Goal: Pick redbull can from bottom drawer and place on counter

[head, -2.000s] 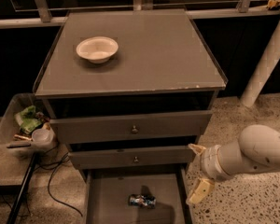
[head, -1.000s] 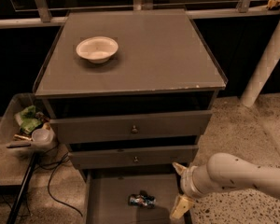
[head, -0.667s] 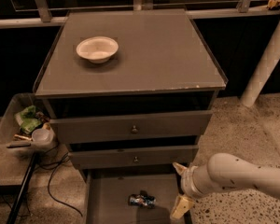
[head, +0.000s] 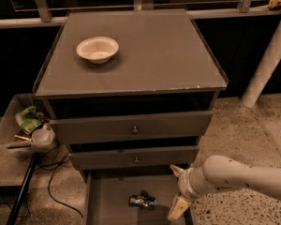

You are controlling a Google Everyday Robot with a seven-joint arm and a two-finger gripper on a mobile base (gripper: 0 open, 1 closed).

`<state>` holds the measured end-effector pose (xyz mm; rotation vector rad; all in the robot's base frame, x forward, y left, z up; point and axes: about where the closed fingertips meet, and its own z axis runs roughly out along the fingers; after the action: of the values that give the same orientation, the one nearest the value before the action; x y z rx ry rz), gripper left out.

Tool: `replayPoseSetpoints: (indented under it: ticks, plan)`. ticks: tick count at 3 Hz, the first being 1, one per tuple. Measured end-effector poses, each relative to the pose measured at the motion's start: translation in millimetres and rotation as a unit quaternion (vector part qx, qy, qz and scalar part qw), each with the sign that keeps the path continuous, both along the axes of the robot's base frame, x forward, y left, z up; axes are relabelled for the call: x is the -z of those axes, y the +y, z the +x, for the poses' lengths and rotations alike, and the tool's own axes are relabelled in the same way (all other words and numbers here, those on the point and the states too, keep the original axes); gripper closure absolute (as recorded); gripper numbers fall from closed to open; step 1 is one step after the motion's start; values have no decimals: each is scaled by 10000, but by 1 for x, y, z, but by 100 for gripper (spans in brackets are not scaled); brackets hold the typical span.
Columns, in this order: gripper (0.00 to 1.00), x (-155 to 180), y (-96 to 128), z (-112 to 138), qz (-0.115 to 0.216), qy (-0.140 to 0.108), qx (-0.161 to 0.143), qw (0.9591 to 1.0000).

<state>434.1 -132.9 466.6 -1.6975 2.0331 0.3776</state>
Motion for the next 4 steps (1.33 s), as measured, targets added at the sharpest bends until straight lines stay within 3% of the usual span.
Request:
replayPoseSetpoints:
  ticks: [2, 4]
  plan:
    - [0, 79, -9, 22, 487, -67, 26, 9988]
    - [0, 162, 4, 19, 991, 142, -349, 9944]
